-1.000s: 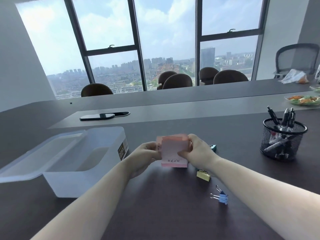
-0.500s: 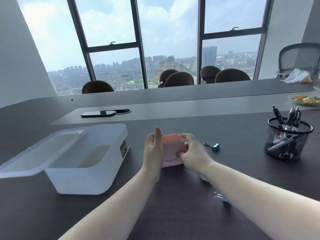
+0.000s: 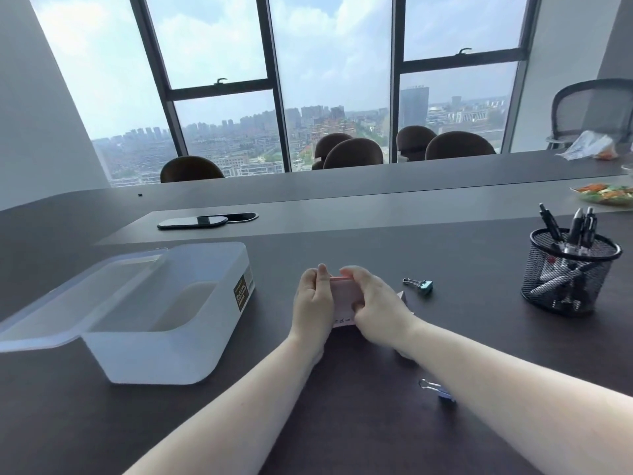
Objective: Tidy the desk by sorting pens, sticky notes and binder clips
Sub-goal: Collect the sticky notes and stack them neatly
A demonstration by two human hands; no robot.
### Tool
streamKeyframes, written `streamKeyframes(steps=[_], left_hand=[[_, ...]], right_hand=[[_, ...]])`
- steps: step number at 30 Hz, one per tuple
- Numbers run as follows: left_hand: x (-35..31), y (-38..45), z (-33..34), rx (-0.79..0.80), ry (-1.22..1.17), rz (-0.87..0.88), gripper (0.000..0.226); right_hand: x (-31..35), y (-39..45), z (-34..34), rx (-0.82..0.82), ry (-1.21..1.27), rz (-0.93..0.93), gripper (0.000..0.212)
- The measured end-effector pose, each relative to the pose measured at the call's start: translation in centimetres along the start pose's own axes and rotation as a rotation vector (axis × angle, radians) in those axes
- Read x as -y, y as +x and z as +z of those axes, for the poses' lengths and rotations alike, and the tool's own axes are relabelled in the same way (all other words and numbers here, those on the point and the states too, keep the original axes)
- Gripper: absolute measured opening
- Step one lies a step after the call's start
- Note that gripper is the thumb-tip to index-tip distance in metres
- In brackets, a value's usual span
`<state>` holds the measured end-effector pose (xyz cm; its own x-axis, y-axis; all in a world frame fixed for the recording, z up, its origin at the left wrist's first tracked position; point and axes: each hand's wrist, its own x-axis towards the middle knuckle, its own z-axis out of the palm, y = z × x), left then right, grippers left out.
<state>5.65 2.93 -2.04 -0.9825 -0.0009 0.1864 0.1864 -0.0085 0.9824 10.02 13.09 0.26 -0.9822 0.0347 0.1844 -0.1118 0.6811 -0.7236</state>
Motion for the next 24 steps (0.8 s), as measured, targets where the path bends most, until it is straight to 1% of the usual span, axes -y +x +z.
streamKeyframes(steps=[3, 5, 7, 8, 12, 15, 17, 20, 22, 24], left_hand=[[0.0, 0.1, -0.7, 0.096, 0.054, -0.021, 0.036], [-0.2, 0.2, -1.3, 0.21, 0.003, -0.088, 0.037], [-0.6, 0.4, -1.9, 0.289, -0.052, -0.136, 0.028], [-0.7, 0.4, -2.1, 0.303, -0.042, -0.146, 0.025], [-0.6, 0.7, -2.2, 0.245, 0.224, -0.08, 0.027], [-0.7, 0.6, -2.3, 0.239, 0.332, -0.032, 0.025], [-1.0, 0.6, -2.3, 0.212, 0.344, -0.007, 0.023], [-2.2, 1.0, -2.5, 0.178, 0.274, 0.009, 0.022], [-2.9, 1.3, -2.8, 0.18, 0.252, 0.007, 0.02], [-3.4, 1.4, -3.2, 0.193, 0.243, -0.006, 0.02]], right_hand=[[0.0, 0.4, -0.1, 0.007, -0.028, 0.04, 0.054], [-0.1, 0.7, -0.3, -0.005, -0.029, 0.063, 0.048], [-0.1, 0.9, -0.5, -0.02, -0.041, 0.078, 0.044], [-0.2, 1.0, -0.5, -0.023, -0.049, 0.077, 0.043], [-0.3, 1.1, -0.7, -0.013, -0.055, 0.063, 0.042], [-0.3, 0.9, -1.0, -0.034, -0.025, 0.051, 0.045], [-0.3, 0.7, -1.3, -0.077, 0.014, 0.027, 0.046], [-0.3, 0.7, -1.7, -0.115, 0.127, 0.039, 0.05], [-0.1, 0.6, -2.0, -0.075, 0.269, 0.11, 0.055], [0.0, 0.5, -2.3, -0.013, 0.411, 0.181, 0.052]])
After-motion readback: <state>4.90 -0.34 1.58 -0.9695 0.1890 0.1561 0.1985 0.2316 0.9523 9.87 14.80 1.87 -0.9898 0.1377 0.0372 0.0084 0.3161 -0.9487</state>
